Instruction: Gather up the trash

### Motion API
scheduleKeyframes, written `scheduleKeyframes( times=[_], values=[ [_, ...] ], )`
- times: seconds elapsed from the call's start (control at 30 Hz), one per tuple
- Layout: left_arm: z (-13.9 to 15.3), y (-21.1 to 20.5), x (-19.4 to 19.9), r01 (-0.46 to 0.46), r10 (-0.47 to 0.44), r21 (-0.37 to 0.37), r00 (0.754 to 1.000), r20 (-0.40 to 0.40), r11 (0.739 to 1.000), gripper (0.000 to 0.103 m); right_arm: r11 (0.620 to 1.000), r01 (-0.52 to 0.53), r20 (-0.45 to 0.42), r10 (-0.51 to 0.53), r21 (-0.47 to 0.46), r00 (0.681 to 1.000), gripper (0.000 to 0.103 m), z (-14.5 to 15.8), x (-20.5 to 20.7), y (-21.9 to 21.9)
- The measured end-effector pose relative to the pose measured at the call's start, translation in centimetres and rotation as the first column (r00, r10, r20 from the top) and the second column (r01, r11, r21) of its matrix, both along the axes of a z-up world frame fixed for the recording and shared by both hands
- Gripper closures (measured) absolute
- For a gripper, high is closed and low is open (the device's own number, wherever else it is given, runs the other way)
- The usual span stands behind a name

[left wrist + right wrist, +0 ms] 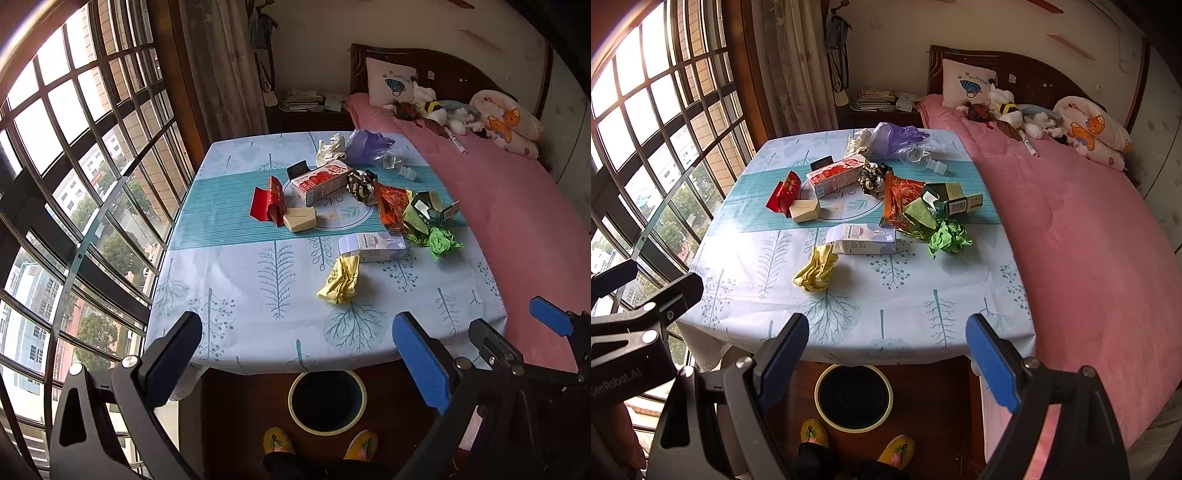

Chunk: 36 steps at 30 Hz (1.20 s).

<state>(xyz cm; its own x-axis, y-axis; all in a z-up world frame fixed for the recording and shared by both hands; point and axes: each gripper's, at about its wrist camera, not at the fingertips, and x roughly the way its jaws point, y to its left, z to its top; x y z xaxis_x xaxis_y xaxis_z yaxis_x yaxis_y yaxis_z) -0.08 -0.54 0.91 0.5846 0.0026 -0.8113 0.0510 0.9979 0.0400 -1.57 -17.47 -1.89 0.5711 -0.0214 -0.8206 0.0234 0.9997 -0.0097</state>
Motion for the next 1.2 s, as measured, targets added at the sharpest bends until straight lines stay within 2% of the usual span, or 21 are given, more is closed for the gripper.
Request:
scheduleKeyframes(
  times=[0.3,0.87,1.2],
  values=[
    [0.0,-0.1,0.3,-0.017,0.017,-0.007,1.0,0.0,1.0,0.001,1.0,-0.013,-0.001,0.013,0.008,1.0,0.016,0.1,0.4,-0.4],
    [0.1,-1.6,-0.1,-0.155,0.155,-0.02,0.987,0.028,0.988,0.001,0.992,-0.124,0.023,0.123,0.024,0.992,0.016,0.1,2.1,-3.4],
    [0.1,-1.0,0.0,-0.206,0.207,-0.018,0.978,0.016,0.978,0.001,0.982,-0.183,0.016,0.183,0.048,0.983,0.016,-0.2,2.9,-3.1]
  ],
)
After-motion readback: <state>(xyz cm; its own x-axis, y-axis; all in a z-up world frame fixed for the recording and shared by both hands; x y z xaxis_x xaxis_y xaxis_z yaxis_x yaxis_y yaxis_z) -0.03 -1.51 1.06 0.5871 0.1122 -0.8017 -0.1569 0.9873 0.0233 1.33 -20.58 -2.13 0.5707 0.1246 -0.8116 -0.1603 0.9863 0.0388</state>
